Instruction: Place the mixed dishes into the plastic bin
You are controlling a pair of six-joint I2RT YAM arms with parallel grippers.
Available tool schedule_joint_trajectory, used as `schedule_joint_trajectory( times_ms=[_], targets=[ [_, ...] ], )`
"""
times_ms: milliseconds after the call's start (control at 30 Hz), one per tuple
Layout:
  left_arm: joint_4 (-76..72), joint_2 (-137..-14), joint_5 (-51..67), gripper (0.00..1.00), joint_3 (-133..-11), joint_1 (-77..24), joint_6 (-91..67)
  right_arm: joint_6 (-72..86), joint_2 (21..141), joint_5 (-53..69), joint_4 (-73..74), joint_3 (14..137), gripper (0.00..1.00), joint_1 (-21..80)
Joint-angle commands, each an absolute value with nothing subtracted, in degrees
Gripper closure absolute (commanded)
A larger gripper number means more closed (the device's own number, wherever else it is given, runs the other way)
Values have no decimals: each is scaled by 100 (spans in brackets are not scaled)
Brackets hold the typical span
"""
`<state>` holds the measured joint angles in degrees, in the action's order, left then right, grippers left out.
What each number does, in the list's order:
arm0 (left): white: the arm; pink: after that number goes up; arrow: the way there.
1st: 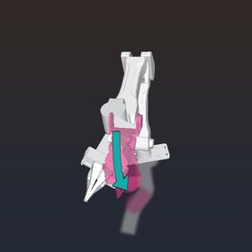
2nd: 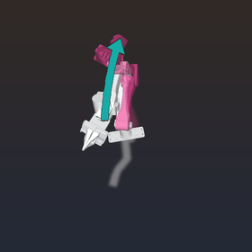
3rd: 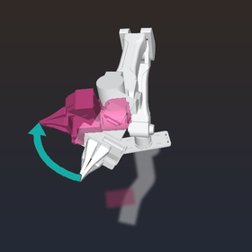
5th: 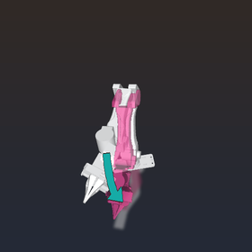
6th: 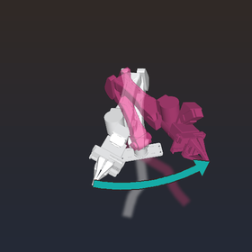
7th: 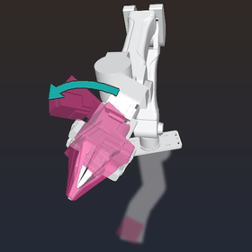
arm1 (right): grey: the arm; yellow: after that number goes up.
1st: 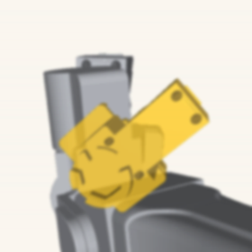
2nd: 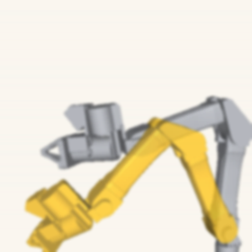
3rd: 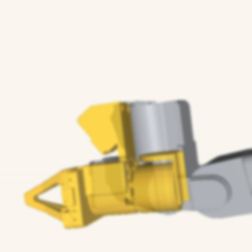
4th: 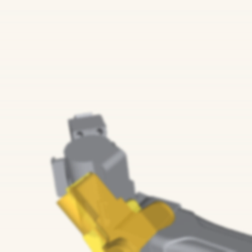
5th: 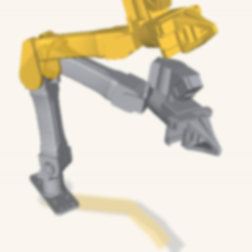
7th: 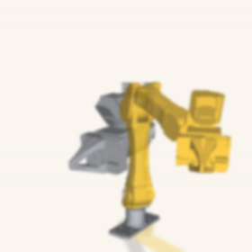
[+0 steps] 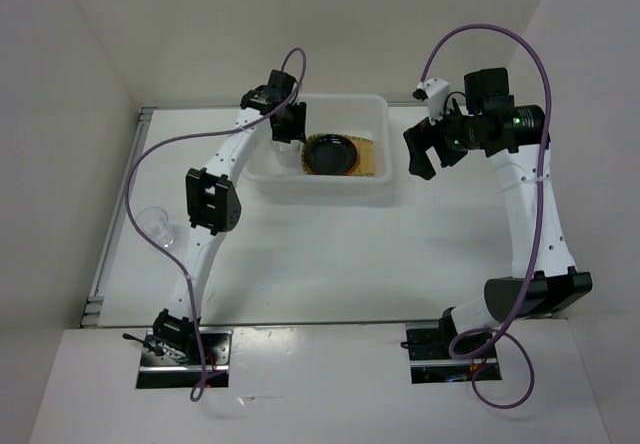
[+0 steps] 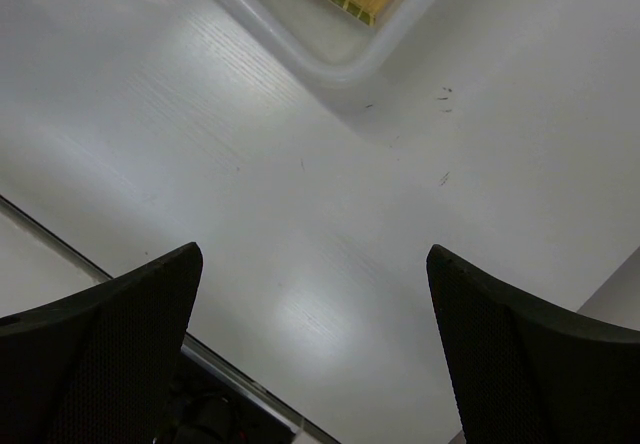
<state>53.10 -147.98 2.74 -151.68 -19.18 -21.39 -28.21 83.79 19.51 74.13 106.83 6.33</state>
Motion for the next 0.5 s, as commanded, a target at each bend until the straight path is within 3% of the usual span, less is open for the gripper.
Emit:
schedule_joint_trajectory(
  times_ms=[0, 100, 300, 467],
  targets=[
    [5273, -14494, 141, 41, -15600, -1898, -2250, -2839, 8191, 1907, 7365, 10652, 3, 598],
    [5273, -14178, 1, 26, -15863, -1898, -2302, -2839, 8244, 1907, 7365, 10652, 3, 598],
    [5449, -12442, -755, 24, -15865, -1707, -2241, -2839, 8297, 1960, 7365, 10705, 3, 598],
    [5398, -10752, -363, 15, -13681, -530, -2522, -2839, 8297, 1960, 7365, 10705, 3, 598]
  ],
)
